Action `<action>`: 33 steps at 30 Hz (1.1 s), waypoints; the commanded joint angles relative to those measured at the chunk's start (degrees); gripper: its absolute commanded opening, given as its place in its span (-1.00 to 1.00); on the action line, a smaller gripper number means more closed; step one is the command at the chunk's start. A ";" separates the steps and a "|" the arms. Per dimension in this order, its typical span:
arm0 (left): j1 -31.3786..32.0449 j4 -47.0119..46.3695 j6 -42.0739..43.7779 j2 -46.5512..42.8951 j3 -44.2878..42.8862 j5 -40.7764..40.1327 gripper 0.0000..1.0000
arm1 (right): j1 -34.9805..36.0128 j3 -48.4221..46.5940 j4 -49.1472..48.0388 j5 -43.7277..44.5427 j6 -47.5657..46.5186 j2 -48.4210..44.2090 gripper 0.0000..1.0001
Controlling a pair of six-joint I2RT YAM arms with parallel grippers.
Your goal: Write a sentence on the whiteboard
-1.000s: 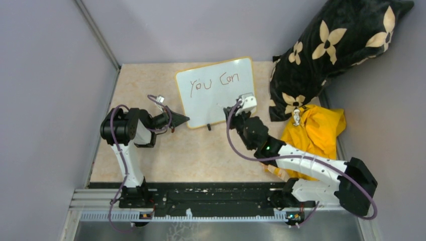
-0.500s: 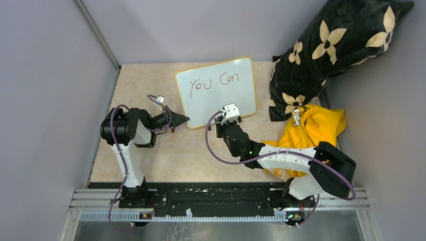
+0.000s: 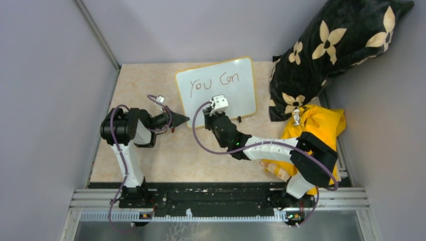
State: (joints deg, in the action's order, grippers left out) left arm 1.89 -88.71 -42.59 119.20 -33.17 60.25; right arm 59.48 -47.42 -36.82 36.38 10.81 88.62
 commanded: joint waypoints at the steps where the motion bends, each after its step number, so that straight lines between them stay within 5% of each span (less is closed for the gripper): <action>1: 0.13 -3.06 -0.57 1.02 -0.10 0.07 -1.00 | -1.51 -4.01 -1.55 -1.72 1.67 1.35 -1.00; 33: 0.13 -2.88 -0.40 0.89 -0.10 -0.04 -1.00 | -5.34 -7.73 1.71 -2.74 2.64 6.71 -1.00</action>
State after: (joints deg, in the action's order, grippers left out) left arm 1.89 -88.68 -42.57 119.20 -33.17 60.07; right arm 54.98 -52.29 -33.89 34.20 12.69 94.35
